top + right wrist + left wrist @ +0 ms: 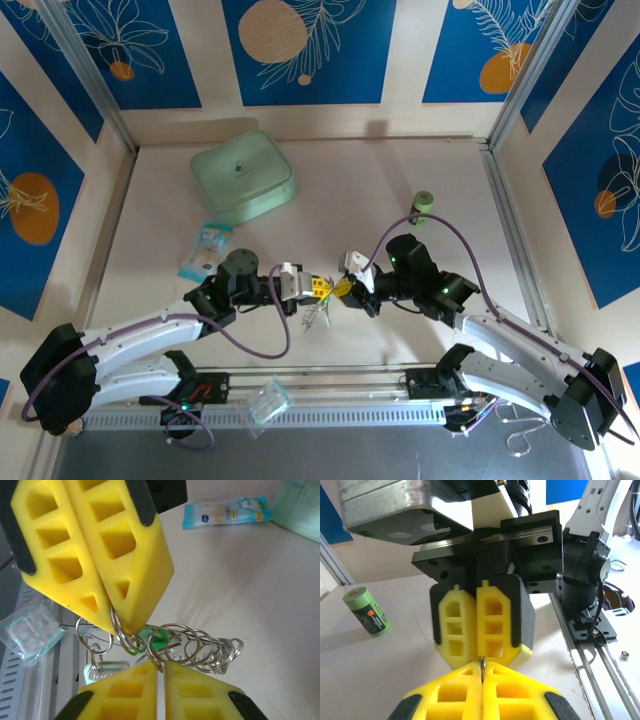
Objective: Put the keys on the keyring
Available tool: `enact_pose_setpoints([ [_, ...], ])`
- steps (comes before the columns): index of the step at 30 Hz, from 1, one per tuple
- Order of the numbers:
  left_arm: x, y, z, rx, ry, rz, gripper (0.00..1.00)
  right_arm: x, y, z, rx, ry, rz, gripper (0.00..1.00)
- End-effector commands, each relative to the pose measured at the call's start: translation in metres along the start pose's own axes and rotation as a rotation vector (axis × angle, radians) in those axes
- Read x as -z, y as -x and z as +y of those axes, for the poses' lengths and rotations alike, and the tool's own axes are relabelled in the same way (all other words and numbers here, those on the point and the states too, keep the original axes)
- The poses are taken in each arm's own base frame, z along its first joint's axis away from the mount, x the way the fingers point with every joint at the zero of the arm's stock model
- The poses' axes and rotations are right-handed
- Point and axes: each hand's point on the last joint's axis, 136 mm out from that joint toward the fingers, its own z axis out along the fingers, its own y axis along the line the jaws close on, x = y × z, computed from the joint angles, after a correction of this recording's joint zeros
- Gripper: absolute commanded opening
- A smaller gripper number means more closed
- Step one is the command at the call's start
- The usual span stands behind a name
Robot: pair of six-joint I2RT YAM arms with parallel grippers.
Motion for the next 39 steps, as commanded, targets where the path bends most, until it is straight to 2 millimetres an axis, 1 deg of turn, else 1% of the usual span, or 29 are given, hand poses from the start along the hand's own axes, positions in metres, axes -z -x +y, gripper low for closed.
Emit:
enact_pose_setpoints([
  [1, 0.004, 0.025, -0.003, -0.008, -0.006, -0.107, 0.00, 0.012, 0.010, 0.003, 0.061, -0.032, -0.063, 0.20],
  [4, 0.002, 0.023, -0.003, 0.031, -0.006, -0.120, 0.00, 0.019, 0.018, 0.006, 0.104, -0.046, -0.123, 0.23],
  [7, 0.001, 0.024, -0.003, 0.062, -0.011, -0.138, 0.00, 0.021, 0.025, 0.009, 0.119, -0.035, -0.155, 0.23],
  [10, 0.000, 0.025, -0.003, 0.085, -0.018, -0.149, 0.00, 0.019, 0.028, 0.011, 0.119, -0.016, -0.168, 0.23],
  [15, -0.002, 0.029, -0.001, 0.110, -0.021, -0.173, 0.00, 0.014, 0.027, 0.011, 0.115, -0.001, -0.167, 0.22],
  [18, -0.003, 0.030, 0.000, 0.116, -0.024, -0.179, 0.00, 0.013, 0.031, 0.013, 0.114, 0.016, -0.187, 0.21],
  [21, -0.004, 0.031, 0.000, 0.119, -0.027, -0.184, 0.00, 0.011, 0.035, 0.014, 0.124, 0.031, -0.202, 0.15],
  [23, -0.005, 0.031, 0.000, 0.123, -0.032, -0.182, 0.00, 0.010, 0.037, 0.016, 0.136, 0.040, -0.209, 0.03],
  [24, -0.005, 0.030, 0.000, 0.126, -0.034, -0.177, 0.00, 0.010, 0.037, 0.015, 0.141, 0.037, -0.206, 0.00],
  [26, -0.006, 0.025, 0.001, 0.130, -0.029, -0.149, 0.00, 0.010, 0.035, 0.012, 0.153, 0.018, -0.179, 0.00],
  [27, -0.006, 0.023, 0.001, 0.126, -0.024, -0.131, 0.07, 0.011, 0.034, 0.011, 0.160, 0.011, -0.164, 0.00],
  [28, -0.006, 0.019, 0.001, 0.116, -0.023, -0.102, 0.17, 0.012, 0.032, 0.011, 0.166, 0.005, -0.144, 0.00],
  [29, -0.006, 0.014, 0.001, 0.101, -0.020, -0.069, 0.21, 0.013, 0.031, 0.011, 0.173, 0.003, -0.122, 0.00],
  [30, -0.006, 0.009, 0.001, 0.091, -0.017, -0.037, 0.22, 0.014, 0.030, 0.011, 0.178, 0.002, -0.104, 0.00],
  [32, -0.005, -0.001, 0.004, 0.070, 0.001, 0.042, 0.23, 0.015, 0.027, 0.012, 0.191, 0.005, -0.050, 0.00],
  [35, -0.004, -0.012, 0.006, 0.041, -0.003, 0.143, 0.22, 0.013, 0.021, 0.014, 0.222, 0.008, 0.045, 0.00],
  [39, -0.005, -0.017, 0.004, 0.021, -0.040, 0.212, 0.18, 0.008, 0.021, 0.018, 0.261, 0.024, 0.135, 0.00],
])
